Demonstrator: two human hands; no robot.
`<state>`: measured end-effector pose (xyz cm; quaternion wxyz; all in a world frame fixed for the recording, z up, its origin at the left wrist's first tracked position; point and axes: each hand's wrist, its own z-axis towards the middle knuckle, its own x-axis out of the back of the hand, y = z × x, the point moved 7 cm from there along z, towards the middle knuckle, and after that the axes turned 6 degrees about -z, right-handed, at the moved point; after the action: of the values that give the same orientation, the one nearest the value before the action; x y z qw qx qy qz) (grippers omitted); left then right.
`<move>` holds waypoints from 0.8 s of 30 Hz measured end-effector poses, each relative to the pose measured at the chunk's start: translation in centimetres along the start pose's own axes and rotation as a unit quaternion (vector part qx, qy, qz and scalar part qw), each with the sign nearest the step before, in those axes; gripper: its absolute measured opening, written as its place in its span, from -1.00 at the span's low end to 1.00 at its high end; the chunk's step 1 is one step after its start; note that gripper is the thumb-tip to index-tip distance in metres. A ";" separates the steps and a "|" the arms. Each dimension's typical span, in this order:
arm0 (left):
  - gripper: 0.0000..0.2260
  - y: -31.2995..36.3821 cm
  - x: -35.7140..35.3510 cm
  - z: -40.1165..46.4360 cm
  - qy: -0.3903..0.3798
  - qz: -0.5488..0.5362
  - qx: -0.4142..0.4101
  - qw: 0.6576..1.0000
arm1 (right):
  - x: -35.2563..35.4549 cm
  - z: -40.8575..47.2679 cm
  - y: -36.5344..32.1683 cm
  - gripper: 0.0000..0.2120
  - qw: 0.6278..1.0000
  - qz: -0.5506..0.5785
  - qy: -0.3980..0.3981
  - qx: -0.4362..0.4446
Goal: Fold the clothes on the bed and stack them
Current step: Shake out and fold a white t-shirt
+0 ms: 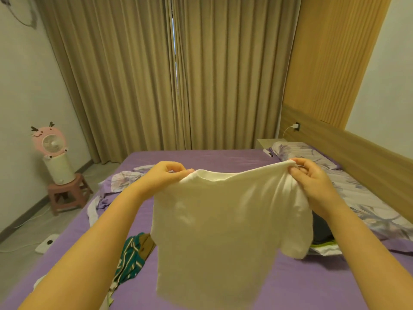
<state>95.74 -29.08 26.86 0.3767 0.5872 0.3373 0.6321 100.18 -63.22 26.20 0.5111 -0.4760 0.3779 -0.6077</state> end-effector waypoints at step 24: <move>-0.72 4.6 -9.0 -2.9 -0.006 -0.407 -0.026 0.913 | -11.8 -5.8 -2.7 -0.57 0.981 0.072 -0.177 0.019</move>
<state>92.72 -39.18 26.24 0.6188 0.3926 0.5282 0.4290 94.20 -51.28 25.01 0.6212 -0.5381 0.3033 -0.4824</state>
